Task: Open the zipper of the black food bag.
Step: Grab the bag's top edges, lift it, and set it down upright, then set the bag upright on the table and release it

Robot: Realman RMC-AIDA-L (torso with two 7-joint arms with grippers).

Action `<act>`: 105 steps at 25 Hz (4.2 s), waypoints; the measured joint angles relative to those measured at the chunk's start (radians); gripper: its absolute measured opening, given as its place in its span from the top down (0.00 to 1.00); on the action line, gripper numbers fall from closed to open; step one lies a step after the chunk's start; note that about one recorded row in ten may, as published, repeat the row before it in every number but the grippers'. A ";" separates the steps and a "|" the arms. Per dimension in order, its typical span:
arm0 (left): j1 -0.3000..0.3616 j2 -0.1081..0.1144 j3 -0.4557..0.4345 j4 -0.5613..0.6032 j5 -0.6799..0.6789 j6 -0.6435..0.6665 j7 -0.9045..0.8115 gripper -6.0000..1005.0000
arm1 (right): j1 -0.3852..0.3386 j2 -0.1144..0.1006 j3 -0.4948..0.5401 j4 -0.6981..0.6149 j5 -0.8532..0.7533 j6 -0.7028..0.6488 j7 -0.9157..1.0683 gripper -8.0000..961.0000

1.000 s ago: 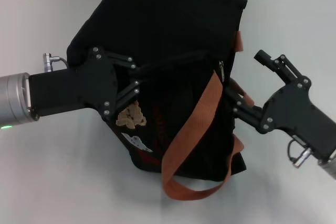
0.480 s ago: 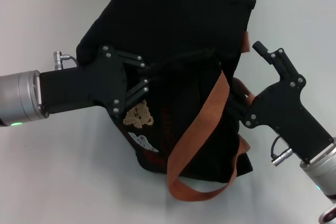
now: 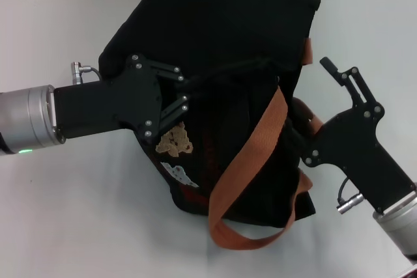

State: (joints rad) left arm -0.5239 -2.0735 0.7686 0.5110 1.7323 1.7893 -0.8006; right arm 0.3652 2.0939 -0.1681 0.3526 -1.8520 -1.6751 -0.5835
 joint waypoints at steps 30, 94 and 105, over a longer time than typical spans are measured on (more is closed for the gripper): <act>-0.013 -0.003 0.000 -0.019 -0.002 -0.004 0.011 0.92 | -0.006 0.000 0.065 0.050 -0.002 0.007 -0.081 0.23; 0.157 0.007 -0.183 -0.069 -0.152 -0.054 0.062 0.89 | -0.080 -0.001 0.195 -0.087 -0.056 0.121 0.017 0.99; 0.151 0.005 -0.188 -0.077 -0.155 -0.053 0.064 0.88 | -0.022 -0.006 0.240 -0.086 -0.054 0.026 0.304 0.93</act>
State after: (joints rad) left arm -0.3732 -2.0681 0.5807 0.4335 1.5773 1.7366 -0.7363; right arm 0.3435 2.0882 0.0722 0.2667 -1.9058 -1.6486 -0.2791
